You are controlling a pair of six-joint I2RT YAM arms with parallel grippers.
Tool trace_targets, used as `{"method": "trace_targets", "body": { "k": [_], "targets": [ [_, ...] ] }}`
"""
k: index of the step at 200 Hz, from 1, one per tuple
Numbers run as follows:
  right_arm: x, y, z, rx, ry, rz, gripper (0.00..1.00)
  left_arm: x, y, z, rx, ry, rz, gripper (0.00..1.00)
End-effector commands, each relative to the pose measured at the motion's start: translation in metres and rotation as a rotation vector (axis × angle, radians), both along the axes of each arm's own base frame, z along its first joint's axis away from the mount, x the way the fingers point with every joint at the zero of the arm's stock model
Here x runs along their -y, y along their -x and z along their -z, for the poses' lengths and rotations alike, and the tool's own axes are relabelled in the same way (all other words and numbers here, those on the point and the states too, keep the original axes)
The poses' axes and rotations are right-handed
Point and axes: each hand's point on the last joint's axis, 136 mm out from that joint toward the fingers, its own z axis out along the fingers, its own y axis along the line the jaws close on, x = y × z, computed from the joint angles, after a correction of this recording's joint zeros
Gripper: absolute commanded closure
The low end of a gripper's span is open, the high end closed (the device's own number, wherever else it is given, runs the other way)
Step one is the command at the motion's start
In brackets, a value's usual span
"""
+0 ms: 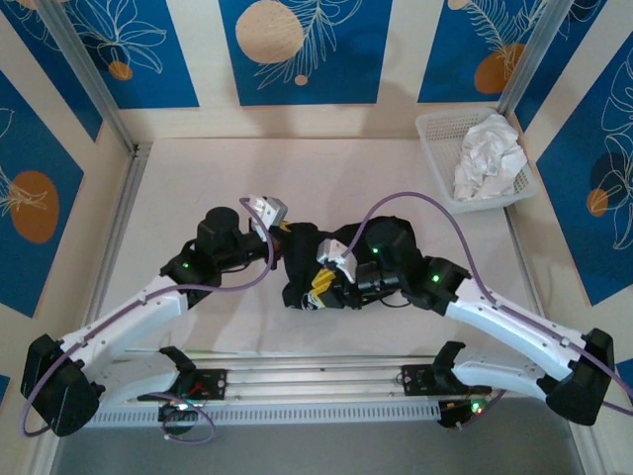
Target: Fold the inside-out t-shirt
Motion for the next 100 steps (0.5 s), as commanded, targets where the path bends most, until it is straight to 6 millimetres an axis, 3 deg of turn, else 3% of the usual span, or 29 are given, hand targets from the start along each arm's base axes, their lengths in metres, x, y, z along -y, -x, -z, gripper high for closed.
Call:
{"method": "trace_targets", "body": {
  "k": [1,24,100],
  "targets": [
    [-0.005,-0.028,-0.009,0.141,0.036,0.092,0.7,0.0,0.0,-0.027,0.034,0.047,0.008,1.0],
    [-0.008,-0.04,-0.016,0.206,0.045,0.138,0.69,0.001,0.002,-0.027,0.034,0.046,0.015,1.0],
    [-0.019,-0.04,-0.027,0.32,0.035,0.114,0.67,0.001,0.003,-0.026,0.029,0.044,0.022,1.0]
  ]
}}
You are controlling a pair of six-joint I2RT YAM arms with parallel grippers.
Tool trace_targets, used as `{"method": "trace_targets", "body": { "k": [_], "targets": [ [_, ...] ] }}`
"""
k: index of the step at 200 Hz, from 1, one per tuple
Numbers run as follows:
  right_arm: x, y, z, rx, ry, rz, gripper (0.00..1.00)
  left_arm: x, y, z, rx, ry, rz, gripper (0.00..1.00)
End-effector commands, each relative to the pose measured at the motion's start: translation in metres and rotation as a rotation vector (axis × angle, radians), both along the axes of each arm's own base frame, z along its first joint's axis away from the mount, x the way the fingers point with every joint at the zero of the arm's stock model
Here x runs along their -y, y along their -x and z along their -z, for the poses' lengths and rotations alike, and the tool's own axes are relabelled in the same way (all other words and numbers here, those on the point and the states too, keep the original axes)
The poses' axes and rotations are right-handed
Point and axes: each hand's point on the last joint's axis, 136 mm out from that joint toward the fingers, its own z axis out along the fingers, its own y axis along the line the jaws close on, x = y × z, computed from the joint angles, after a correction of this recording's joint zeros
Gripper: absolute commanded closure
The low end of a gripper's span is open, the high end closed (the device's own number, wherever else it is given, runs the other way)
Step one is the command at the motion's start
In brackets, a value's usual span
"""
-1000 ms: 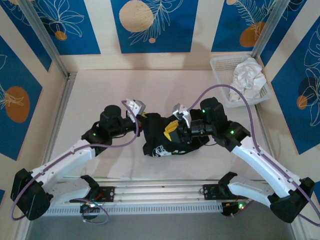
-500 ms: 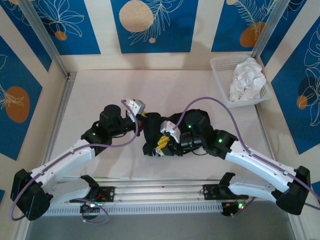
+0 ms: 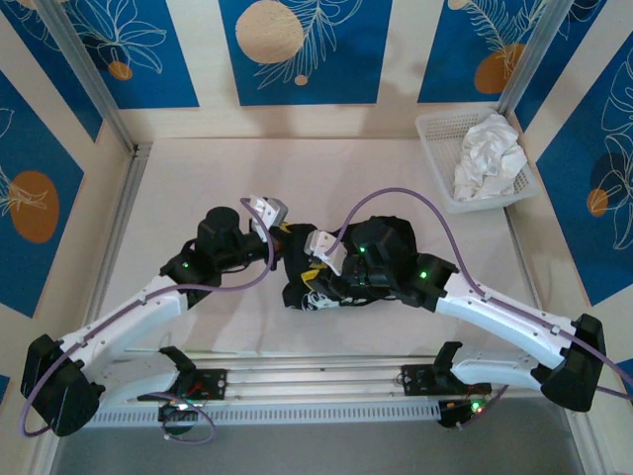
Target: Fold the inside-out t-shirt
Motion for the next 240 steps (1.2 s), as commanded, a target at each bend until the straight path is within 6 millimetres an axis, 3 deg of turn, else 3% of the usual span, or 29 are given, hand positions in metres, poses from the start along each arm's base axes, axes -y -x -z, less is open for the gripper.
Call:
{"method": "trace_targets", "body": {
  "k": [1,63,90,115,192,220,240],
  "targets": [
    [-0.006,-0.006,-0.018,0.09,-0.02,-0.001,0.67,0.001,0.002,-0.028,0.043,0.051,0.014,1.0],
    [-0.013,-0.006,0.012,0.071,0.08,-0.041,0.66,0.001,0.001,-0.031,0.041,0.055,0.013,1.0],
    [-0.013,-0.007,0.013,0.095,0.092,-0.028,0.8,0.001,-0.001,-0.031,0.037,0.05,0.003,1.0],
    [-0.008,-0.002,0.007,0.097,0.057,-0.021,1.0,-0.001,-0.006,-0.03,0.026,0.04,-0.027,1.0],
    [0.018,0.04,-0.038,-0.138,-0.231,-0.156,1.0,-0.016,-0.025,-0.023,0.003,-0.014,-0.163,1.0],
    [0.018,0.027,-0.026,-0.111,-0.173,-0.09,1.0,-0.011,-0.023,-0.023,-0.014,-0.008,-0.14,1.0],
    [0.008,0.014,-0.017,-0.032,-0.084,-0.043,0.83,-0.007,-0.021,-0.023,-0.027,-0.001,-0.115,1.0]
  ]
}}
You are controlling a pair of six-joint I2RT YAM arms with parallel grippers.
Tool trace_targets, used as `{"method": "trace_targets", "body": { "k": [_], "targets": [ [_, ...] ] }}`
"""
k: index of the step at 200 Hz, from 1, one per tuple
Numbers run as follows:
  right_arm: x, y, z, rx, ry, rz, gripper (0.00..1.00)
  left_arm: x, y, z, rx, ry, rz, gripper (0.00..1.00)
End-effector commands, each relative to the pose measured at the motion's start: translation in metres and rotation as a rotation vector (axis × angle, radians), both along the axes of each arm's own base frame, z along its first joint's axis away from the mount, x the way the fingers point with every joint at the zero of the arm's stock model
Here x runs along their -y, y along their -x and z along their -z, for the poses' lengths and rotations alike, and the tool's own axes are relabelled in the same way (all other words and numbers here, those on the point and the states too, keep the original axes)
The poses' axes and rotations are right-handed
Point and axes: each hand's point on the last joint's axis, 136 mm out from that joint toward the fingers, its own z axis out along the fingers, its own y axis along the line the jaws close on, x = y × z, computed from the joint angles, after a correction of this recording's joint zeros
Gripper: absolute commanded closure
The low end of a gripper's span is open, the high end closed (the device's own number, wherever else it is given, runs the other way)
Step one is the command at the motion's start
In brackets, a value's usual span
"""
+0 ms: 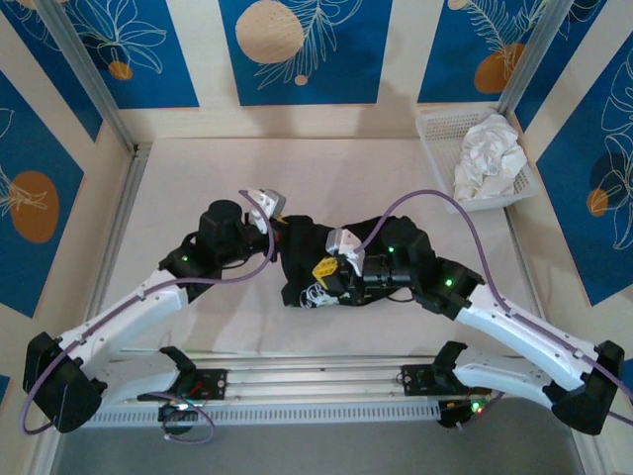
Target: Fold the inside-out t-shirt
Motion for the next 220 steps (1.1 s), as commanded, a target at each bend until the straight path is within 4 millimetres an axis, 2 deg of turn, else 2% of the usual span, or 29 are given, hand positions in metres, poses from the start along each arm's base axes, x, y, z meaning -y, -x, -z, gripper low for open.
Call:
{"method": "trace_targets", "body": {
  "k": [1,26,55,90,161,220],
  "targets": [
    [-0.01,-0.009,0.01,0.054,0.084,0.034,0.82,0.003,-0.003,-0.019,0.011,0.042,0.004,1.0],
    [-0.024,-0.022,0.02,0.147,0.162,0.062,0.7,0.004,-0.003,-0.018,0.003,0.042,0.012,1.0],
    [-0.031,-0.041,0.025,0.243,0.214,0.124,0.64,0.006,-0.001,-0.018,-0.003,0.044,0.022,1.0],
    [-0.031,-0.047,0.021,0.352,0.225,0.171,0.63,0.005,-0.001,-0.018,-0.002,0.041,0.022,1.0],
    [-0.032,-0.043,0.019,0.475,0.228,0.176,0.63,0.004,-0.001,-0.018,0.0,0.038,0.019,1.0],
    [-0.01,-0.051,0.031,0.483,0.285,0.239,0.64,0.005,0.0,-0.019,0.003,0.039,0.021,1.0]
  ]
}}
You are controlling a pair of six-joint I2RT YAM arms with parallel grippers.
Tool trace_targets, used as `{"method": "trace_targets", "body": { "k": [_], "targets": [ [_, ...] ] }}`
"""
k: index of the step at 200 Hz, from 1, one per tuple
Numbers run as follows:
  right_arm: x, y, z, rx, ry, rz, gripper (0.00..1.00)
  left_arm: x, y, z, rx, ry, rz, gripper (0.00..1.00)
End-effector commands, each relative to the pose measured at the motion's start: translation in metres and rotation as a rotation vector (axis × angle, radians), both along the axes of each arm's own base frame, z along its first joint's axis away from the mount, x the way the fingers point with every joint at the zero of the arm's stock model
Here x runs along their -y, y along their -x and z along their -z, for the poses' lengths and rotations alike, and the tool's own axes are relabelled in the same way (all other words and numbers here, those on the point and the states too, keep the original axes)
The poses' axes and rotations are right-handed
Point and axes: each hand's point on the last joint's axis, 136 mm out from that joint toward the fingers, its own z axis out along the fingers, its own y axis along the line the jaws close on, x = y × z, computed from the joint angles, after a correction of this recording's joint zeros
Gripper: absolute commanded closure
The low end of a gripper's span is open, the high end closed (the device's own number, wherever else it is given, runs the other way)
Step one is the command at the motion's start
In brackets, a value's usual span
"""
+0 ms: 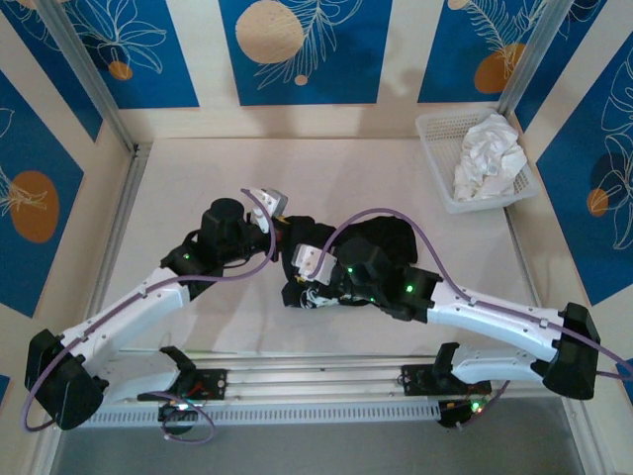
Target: Fold the inside-out t-shirt
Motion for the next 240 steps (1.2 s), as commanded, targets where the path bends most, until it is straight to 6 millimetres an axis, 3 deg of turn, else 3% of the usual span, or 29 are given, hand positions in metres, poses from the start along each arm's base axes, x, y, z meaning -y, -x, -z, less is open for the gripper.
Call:
{"method": "trace_targets", "body": {
  "k": [1,155,240],
  "targets": [
    [0.013,-0.006,-0.006,0.041,-0.01,0.046,0.65,0.001,-0.001,-0.021,0.033,0.034,0.008,1.0],
    [-0.016,0.005,-0.016,0.029,-0.069,-0.086,0.68,0.003,0.0,-0.019,0.025,0.036,0.016,1.0],
    [-0.019,-0.009,-0.026,0.107,-0.069,-0.021,0.69,0.002,0.0,-0.018,0.021,0.036,0.017,1.0]
  ]
}}
